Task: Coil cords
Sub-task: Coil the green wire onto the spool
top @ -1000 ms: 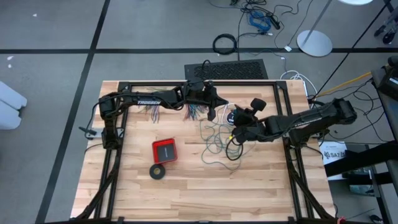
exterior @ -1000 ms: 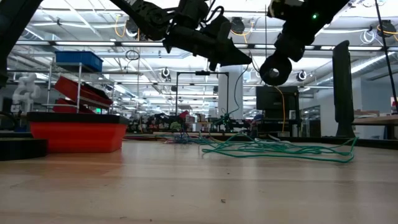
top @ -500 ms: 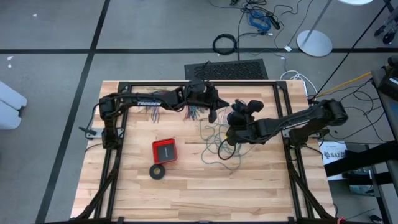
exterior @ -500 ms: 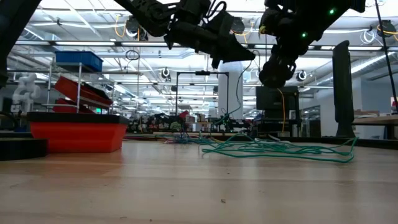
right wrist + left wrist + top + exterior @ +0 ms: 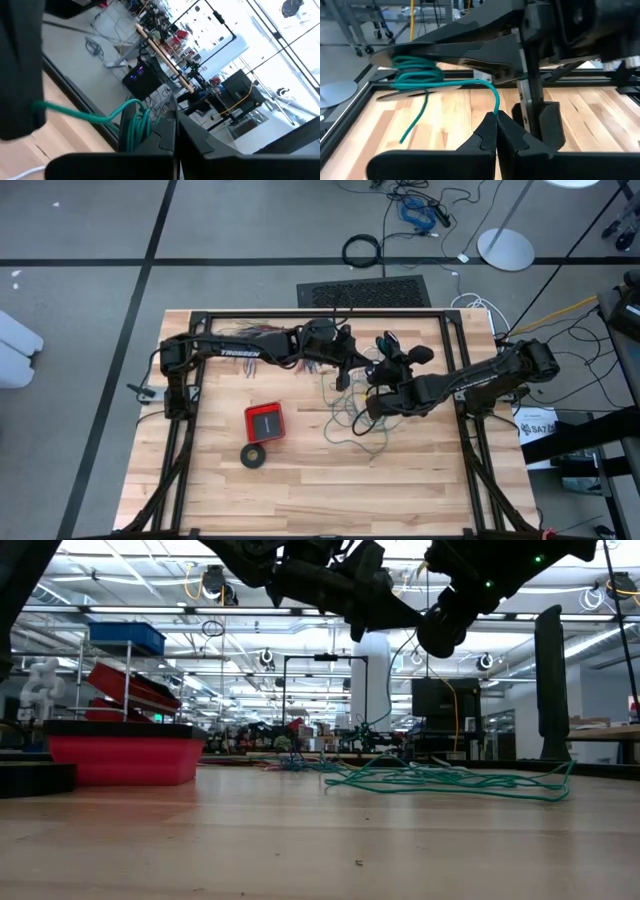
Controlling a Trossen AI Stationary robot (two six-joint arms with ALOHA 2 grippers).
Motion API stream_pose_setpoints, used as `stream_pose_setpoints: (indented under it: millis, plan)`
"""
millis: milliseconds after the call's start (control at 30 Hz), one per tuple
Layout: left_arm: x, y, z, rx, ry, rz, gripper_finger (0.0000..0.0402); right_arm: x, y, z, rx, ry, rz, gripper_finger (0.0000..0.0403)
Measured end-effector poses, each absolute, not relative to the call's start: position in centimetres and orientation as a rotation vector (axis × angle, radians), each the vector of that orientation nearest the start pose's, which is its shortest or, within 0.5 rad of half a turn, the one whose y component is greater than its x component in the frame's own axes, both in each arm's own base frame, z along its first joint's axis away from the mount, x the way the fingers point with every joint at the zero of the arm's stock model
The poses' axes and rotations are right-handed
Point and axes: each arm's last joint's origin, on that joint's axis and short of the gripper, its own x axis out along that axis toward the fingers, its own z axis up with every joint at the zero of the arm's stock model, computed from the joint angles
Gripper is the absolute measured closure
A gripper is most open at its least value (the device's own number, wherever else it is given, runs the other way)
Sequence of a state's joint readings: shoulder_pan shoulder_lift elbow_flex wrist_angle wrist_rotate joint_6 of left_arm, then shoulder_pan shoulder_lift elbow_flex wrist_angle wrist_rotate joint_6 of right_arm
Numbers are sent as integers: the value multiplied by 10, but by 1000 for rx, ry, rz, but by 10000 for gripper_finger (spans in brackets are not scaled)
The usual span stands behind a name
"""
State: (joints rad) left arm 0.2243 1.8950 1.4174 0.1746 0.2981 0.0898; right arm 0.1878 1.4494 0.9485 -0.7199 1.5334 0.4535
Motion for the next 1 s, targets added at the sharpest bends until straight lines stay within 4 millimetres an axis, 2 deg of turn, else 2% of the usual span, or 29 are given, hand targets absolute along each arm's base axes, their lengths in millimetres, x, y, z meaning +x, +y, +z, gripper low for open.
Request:
stream_pose_setpoints:
  millis: [533,1000]
  plan:
    - [436,68,268,145,253,-155,402,252,42,237,-570,435,-1238,403]
    - [436,67,269,186,234,-210,402,246,42,250,-474,421,-1205,403]
